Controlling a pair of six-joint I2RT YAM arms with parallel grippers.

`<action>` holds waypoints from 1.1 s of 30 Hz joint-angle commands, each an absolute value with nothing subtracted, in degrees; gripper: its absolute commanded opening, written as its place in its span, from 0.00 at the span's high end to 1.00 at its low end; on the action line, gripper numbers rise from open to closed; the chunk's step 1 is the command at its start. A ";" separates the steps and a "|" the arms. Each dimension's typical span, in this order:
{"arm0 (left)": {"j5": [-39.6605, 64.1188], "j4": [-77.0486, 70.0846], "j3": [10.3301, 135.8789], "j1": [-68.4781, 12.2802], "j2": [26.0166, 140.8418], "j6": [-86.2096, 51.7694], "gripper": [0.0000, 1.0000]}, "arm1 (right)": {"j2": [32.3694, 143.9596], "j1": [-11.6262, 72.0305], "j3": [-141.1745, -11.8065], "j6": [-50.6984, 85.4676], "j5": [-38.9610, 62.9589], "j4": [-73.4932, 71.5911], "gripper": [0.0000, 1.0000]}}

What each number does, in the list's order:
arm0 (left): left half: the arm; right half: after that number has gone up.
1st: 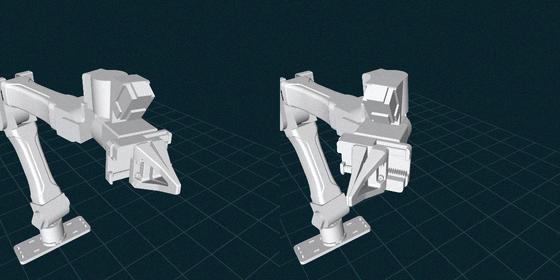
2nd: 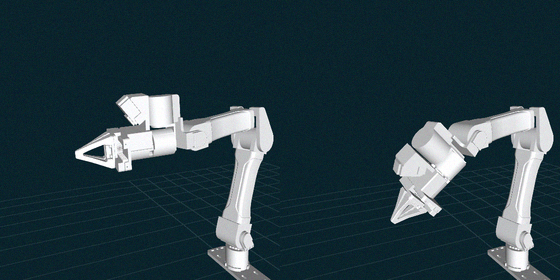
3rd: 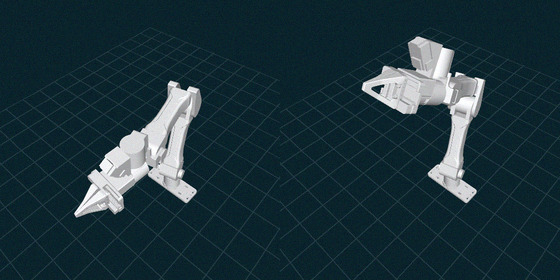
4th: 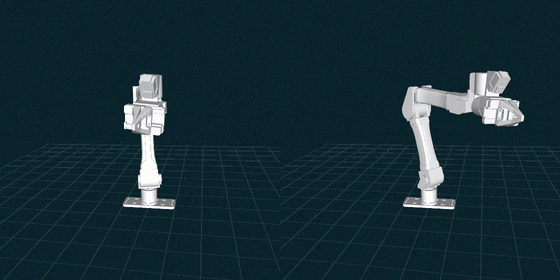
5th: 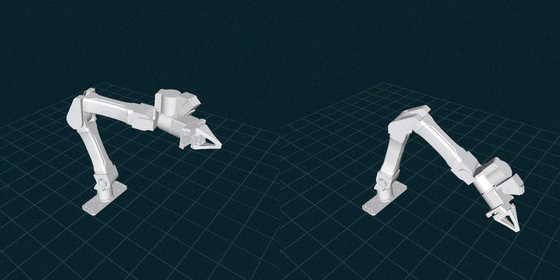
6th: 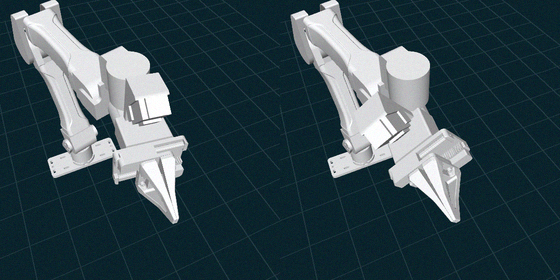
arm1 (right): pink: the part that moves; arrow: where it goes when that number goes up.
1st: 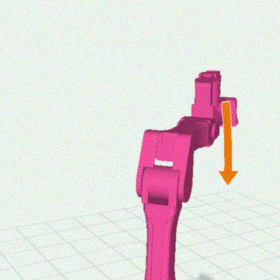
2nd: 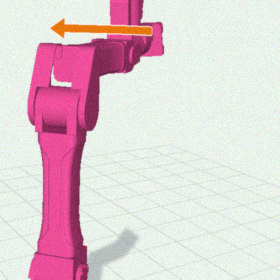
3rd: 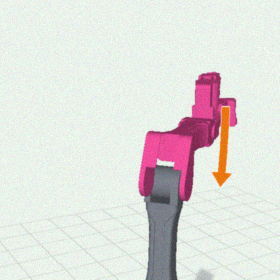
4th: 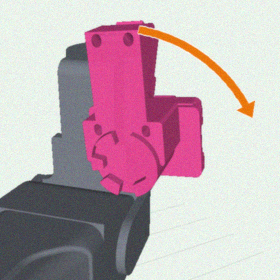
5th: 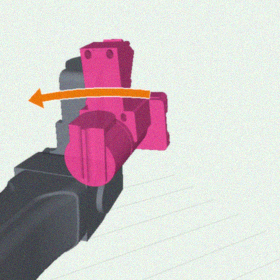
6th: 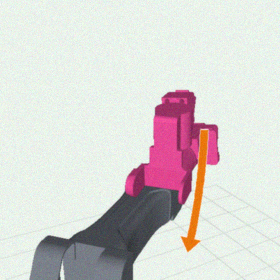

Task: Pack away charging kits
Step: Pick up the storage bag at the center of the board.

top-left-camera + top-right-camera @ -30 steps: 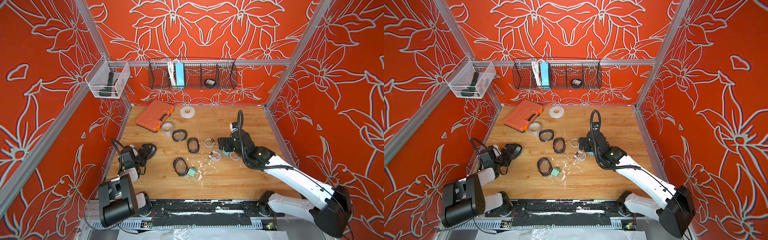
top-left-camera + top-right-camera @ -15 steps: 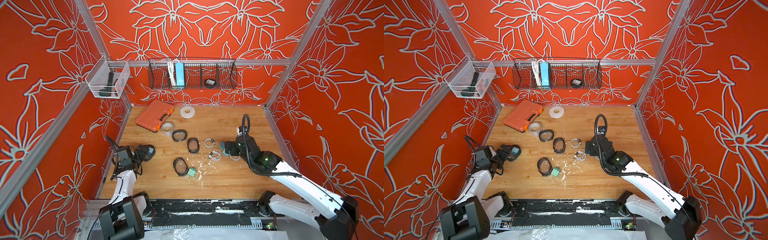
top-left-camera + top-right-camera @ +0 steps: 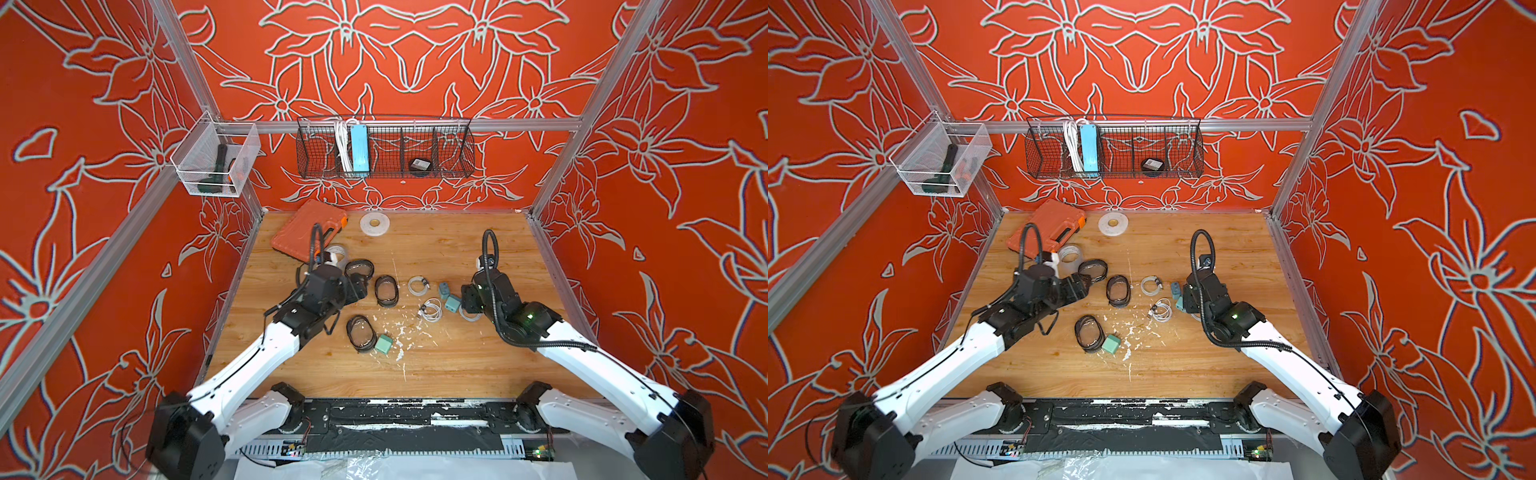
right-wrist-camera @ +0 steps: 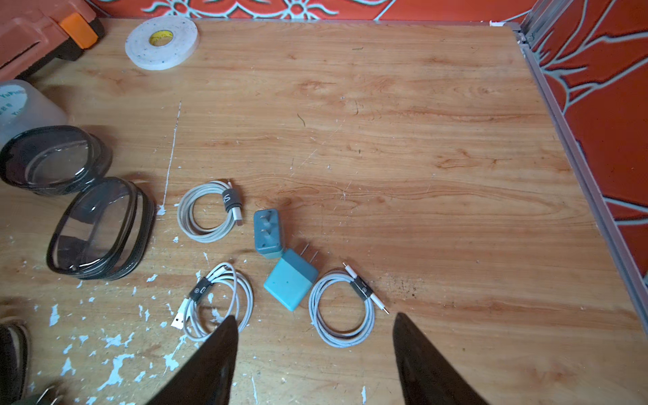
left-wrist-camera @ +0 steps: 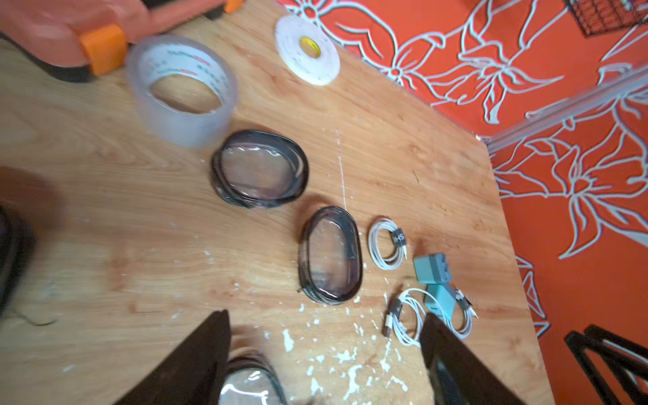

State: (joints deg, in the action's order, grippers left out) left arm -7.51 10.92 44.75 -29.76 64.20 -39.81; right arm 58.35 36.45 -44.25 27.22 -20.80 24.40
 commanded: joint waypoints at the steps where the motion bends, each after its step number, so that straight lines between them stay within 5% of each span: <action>1: -17.79 14.69 49.93 -36.85 73.94 -41.61 0.24 | 57.47 36.05 -42.19 27.54 -20.19 22.77 0.30; 11: -32.22 33.56 81.75 -45.18 109.75 -41.39 0.40 | 52.95 35.51 -35.10 29.85 -20.25 20.86 0.27; 33: -38.73 43.30 94.05 -45.00 126.60 -45.99 0.66 | 30.49 35.49 -23.98 33.57 -14.62 25.59 0.20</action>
